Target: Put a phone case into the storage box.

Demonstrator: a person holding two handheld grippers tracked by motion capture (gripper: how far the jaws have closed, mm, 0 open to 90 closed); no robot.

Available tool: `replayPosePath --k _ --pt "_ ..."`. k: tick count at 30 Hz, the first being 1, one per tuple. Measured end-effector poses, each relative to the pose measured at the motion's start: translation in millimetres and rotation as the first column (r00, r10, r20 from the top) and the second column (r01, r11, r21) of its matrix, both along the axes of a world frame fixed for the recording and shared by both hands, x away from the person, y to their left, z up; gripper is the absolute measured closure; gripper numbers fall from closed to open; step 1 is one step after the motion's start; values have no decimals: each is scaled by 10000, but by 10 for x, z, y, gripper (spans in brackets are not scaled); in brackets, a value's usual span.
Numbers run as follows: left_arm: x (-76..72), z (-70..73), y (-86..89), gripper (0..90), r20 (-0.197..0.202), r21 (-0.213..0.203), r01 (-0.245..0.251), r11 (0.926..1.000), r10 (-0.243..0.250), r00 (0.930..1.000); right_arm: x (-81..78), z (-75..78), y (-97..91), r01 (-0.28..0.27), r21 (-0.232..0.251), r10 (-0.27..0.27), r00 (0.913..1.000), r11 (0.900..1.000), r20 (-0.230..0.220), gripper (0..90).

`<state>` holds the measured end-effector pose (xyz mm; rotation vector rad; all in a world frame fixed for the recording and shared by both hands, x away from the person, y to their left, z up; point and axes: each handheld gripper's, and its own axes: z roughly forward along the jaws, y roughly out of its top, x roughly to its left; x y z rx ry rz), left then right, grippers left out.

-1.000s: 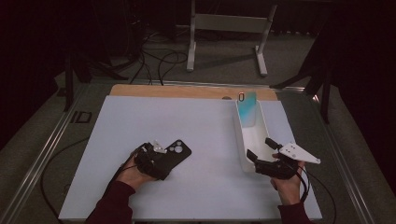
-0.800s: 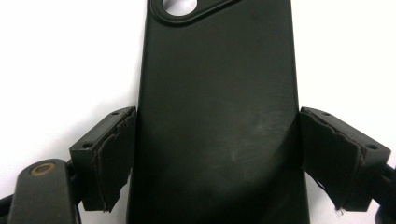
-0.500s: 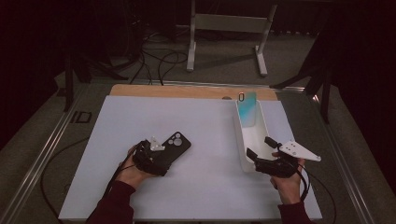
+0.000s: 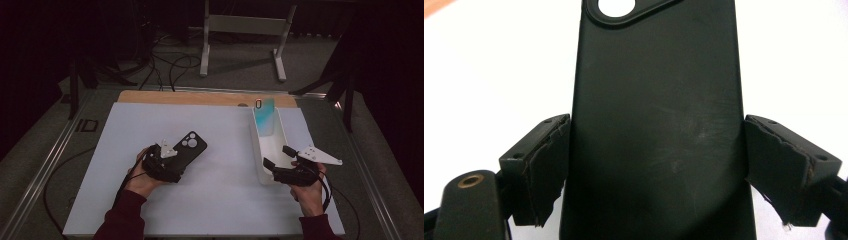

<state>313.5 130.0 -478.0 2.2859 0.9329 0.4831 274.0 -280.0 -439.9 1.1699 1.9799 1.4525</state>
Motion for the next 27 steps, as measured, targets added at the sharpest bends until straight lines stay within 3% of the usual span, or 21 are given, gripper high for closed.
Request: replayPosePath --k 11,20,27 --pt "17 212 -149 156 862 -360 523 9980 -490 9951 78 105 93 -183 -267 184 9998 9995 43 92" --pt "24 348 -298 156 1176 -608 1149 9915 -1072 9873 139 196 174 -396 16 396 9992 9992 -46 111" --pt "6 428 -450 155 1476 -672 1695 9832 -1582 9763 190 262 227 -619 343 620 9981 9975 -6 90"
